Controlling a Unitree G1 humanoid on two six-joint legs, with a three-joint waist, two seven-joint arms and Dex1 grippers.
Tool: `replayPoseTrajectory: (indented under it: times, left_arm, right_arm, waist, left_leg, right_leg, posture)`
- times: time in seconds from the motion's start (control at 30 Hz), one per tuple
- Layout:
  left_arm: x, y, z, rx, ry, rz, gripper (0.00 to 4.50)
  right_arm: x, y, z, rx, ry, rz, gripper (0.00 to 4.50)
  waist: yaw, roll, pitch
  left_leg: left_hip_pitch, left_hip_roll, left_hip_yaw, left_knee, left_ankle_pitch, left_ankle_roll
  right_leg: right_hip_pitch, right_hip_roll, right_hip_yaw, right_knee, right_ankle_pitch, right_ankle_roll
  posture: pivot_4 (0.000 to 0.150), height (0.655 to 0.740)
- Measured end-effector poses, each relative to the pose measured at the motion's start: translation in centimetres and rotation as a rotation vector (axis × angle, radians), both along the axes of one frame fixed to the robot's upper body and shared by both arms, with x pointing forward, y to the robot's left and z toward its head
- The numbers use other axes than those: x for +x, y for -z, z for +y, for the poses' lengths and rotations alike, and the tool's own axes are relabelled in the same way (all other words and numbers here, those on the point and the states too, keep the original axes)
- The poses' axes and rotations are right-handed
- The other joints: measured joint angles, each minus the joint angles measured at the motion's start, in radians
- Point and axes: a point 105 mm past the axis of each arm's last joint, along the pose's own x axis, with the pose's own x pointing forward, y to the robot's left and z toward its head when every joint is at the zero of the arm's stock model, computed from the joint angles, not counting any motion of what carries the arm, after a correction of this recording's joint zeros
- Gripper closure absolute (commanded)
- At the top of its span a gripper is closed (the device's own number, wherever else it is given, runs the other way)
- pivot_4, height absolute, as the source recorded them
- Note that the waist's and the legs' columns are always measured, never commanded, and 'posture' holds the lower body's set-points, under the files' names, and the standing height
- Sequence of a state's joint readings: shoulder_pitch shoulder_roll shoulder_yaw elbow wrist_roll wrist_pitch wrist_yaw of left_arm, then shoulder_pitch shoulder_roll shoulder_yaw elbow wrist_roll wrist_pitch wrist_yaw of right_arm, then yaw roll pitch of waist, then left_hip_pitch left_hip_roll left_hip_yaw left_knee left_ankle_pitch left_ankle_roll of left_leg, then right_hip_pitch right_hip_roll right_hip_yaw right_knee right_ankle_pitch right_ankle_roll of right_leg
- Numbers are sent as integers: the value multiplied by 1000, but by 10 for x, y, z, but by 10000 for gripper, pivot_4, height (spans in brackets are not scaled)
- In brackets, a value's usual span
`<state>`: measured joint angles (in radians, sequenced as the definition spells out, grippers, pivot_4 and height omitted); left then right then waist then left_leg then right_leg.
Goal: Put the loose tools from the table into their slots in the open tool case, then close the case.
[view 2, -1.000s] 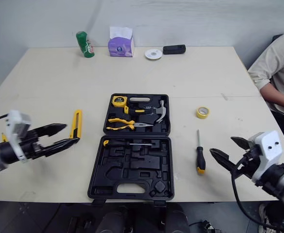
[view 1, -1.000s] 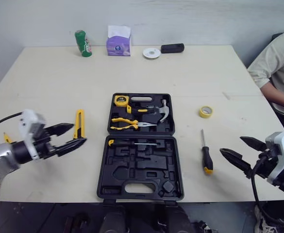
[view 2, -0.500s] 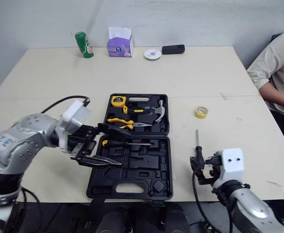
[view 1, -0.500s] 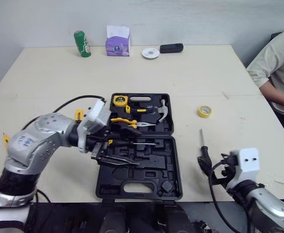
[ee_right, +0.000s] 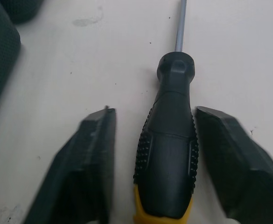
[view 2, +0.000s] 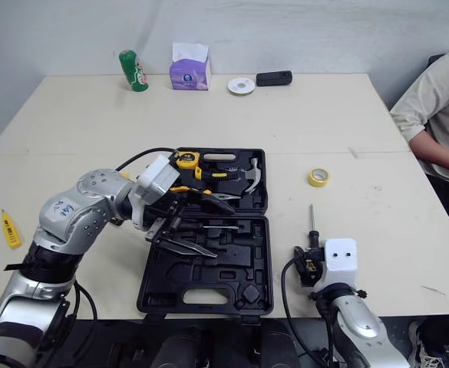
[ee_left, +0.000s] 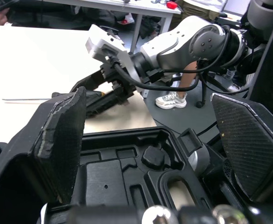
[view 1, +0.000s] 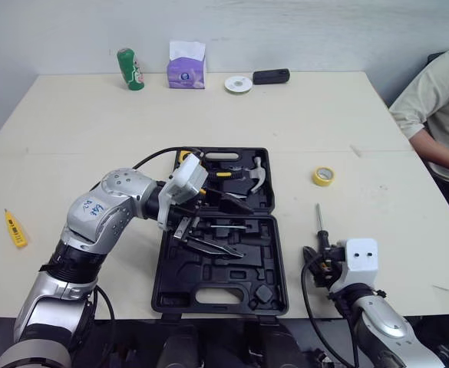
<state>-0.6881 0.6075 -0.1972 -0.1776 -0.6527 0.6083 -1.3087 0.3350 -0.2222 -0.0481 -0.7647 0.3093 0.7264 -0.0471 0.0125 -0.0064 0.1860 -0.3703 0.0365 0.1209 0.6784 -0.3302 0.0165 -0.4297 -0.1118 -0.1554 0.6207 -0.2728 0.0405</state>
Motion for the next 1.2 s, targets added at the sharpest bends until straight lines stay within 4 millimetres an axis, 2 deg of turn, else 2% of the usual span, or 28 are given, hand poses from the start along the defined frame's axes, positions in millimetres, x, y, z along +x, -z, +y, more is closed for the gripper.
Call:
replayPoseTrajectory:
  times: [0.27, 0.4, 0.53, 0.63, 0.7, 0.8, 0.9, 0.97, 1.03, 1.2]
  left_arm:
    - [0, 1, 0, 2, -2, -15, 0]
    - [0, 7, 1, -4, -11, 0, 0]
    - [2, 6, 3, -13, -40, -6, 0]
    - [3, 11, 12, 0, -89, 2, 0]
    - [1, 16, 22, 27, -139, 7, 0]
    - [2, 23, 47, 86, -248, 11, 0]
    - [0, 34, 79, 174, -370, 34, 0]
    - [-4, 38, 97, 217, -439, 46, 0]
    - [-8, 40, 105, 248, -479, 48, 0]
    - [-15, 43, 120, 287, -582, 24, 0]
  right_arm:
    - [-12, -7, -12, -34, 2, 52, 34051]
    - [-9, -17, -20, -69, -26, 59, 34051]
    - [0, -39, -23, -102, -101, 8, 34051]
    - [2, -58, -8, -152, -342, -4, 34051]
    - [1, -73, 7, -200, -572, -4, 34051]
    - [1, -90, 22, -237, -827, -3, 34051]
    - [12, -99, 36, -244, -1009, 11, 34051]
    - [21, -102, 50, -231, -1118, 13, 34051]
    - [26, -101, 61, -242, -1198, 22, 34051]
    - [39, -83, 95, -324, -1408, 70, 34051]
  waist:
    - [8, 0, 0]
    - [5, 0, 0]
    - [6, 0, 0]
    - [0, 0, 1]
    - [-6, -1, 3]
    - [-13, -6, 7]
    - [-18, -7, 10]
    - [-16, -7, 13]
    - [-15, -7, 14]
    - [-5, -5, 16]
  left_leg:
    - [0, 0, 0, 0, 0, 1]
    - [0, 0, 0, 0, -1, 1]
    - [0, 0, 0, 0, -1, 2]
    - [0, 0, 0, 0, -3, 6]
    - [0, 0, 0, 0, -4, 8]
    - [0, 0, -2, 0, -4, 9]
    - [0, 1, -2, 0, -4, 9]
    - [0, 1, -2, 0, -4, 8]
    - [-1, 0, -2, 1, -2, 4]
    - [-3, 0, 0, 2, -3, 4]
  right_leg:
    - [0, 0, 0, 0, 0, 0]
    - [0, 0, 0, 0, 0, 0]
    - [0, 0, 0, 0, 0, 0]
    - [0, 0, 0, 0, 0, 0]
    - [0, 0, 0, 0, 0, 0]
    - [0, 0, -2, 0, -1, -1]
    - [0, 0, -2, 0, 0, -1]
    - [-1, -1, -2, 0, 0, -1]
    - [-1, -2, -2, 0, 0, -1]
    - [-1, -4, -4, -2, 0, 0]
  posture:
    - [1500, 7252]
    - [1500, 7252]
    - [1500, 7252]
    - [1500, 7252]
    - [1500, 7252]
    - [1500, 7252]
    - [1500, 7252]
    - [1500, 7252]
    - [1500, 7252]
    - [1500, 7252]
